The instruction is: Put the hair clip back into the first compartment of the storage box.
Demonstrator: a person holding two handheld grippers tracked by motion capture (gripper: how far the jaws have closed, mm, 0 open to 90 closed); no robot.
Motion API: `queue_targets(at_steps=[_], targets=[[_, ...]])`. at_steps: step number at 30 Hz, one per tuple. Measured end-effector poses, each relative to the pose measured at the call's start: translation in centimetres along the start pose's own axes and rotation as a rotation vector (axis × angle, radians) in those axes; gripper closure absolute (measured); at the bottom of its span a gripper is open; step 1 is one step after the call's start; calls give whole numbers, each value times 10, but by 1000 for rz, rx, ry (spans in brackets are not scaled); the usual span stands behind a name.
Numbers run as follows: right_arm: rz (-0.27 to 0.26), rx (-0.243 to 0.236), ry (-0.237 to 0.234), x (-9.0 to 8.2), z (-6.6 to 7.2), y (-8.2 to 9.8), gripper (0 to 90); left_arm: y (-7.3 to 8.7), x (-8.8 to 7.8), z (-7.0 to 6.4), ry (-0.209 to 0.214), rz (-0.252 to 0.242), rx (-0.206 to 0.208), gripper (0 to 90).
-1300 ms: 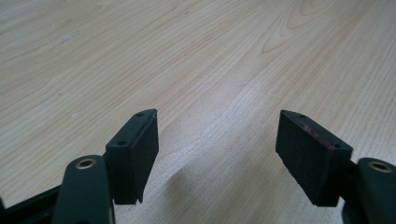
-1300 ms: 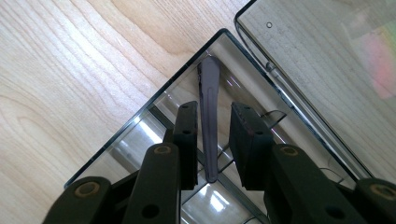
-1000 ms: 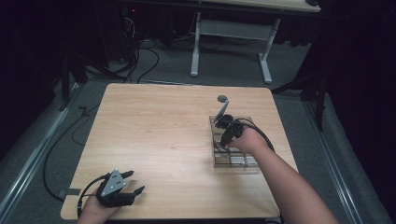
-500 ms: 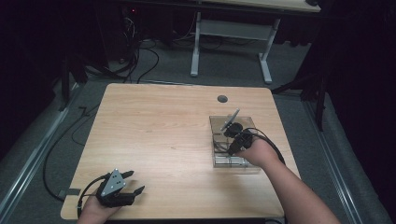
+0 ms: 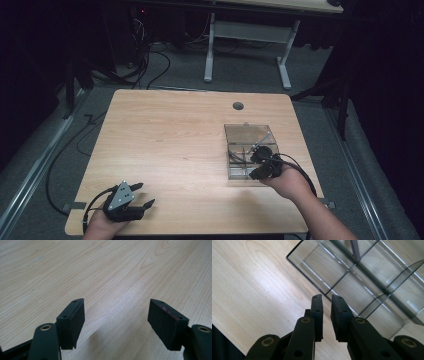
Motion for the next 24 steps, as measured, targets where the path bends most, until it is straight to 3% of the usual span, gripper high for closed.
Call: queue_targets(at_steps=[3, 6, 8, 10, 15, 24], targets=[[-58, 20, -19, 1, 5, 9, 798, 0, 0, 0, 2, -3, 0, 301], [-107, 26, -2, 4, 7, 19, 778, 0, -1, 0, 2, -4, -1, 299], [-192, 28, 13, 10, 9, 29, 757, 0, -1, 0, 0, -4, -1, 299], [-215, 23, 18, 11, 10, 31, 752, 0, -1, 0, -2, -5, 1, 299], [-370, 45, 2, 24, 18, 47, 723, 0, -1, 0, -5, -5, -1, 299], [-516, 74, 25, 46, 23, 63, 682, 0, -1, 1, -13, -9, -4, 296]])
Point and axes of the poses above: each handheld gripper's, and its own axes: x roughly forward along the jaws, y roughly out of its underside, z roughly to its left, the point moved 7 cm from there along x, roughly forward along the jaws, and after that the axes turned 13 degrees about -z, right-handed, at the moved point
